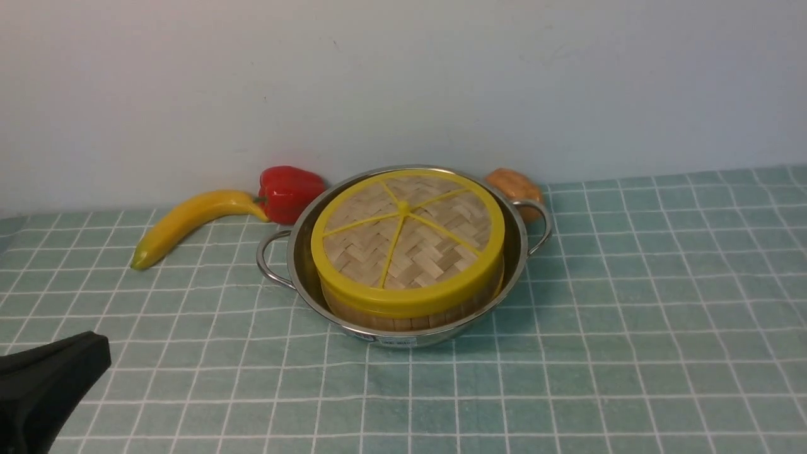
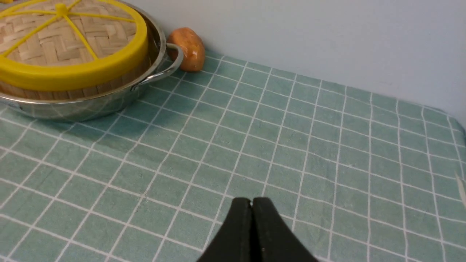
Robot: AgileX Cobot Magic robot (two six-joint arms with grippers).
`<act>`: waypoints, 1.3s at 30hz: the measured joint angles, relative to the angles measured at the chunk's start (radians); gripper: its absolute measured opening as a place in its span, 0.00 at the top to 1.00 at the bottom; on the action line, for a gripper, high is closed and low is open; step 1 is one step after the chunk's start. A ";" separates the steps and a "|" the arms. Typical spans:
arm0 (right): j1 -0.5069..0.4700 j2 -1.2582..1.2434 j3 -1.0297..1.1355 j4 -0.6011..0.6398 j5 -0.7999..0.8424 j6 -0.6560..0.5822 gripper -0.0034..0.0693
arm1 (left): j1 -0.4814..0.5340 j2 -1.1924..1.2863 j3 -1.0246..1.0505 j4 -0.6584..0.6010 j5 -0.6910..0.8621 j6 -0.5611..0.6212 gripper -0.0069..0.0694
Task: Place the steamer in the pot on the blue tablecloth, and put the lid on the steamer.
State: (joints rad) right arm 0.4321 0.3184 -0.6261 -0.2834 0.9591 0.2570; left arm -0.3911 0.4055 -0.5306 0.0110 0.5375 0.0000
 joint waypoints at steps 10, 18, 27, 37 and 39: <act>0.000 0.000 0.003 0.112 -0.007 0.000 0.95 | 0.000 0.000 0.002 -0.001 -0.013 0.000 0.90; 0.000 0.000 0.003 0.157 -0.008 0.000 0.94 | 0.145 -0.108 0.027 0.062 -0.013 0.015 0.88; 0.000 -0.001 0.003 0.207 -0.011 0.000 0.91 | 0.449 -0.401 0.401 0.165 -0.056 0.020 0.87; 0.000 -0.001 0.003 0.230 -0.011 0.000 0.88 | 0.486 -0.406 0.538 0.174 -0.277 0.022 0.84; 0.000 -0.001 0.003 0.230 -0.011 0.000 0.87 | 0.486 -0.406 0.538 0.176 -0.279 0.022 0.84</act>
State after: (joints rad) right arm 0.4321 0.3173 -0.6232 -0.0537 0.9482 0.2570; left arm 0.0953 -0.0005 0.0071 0.1869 0.2583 0.0216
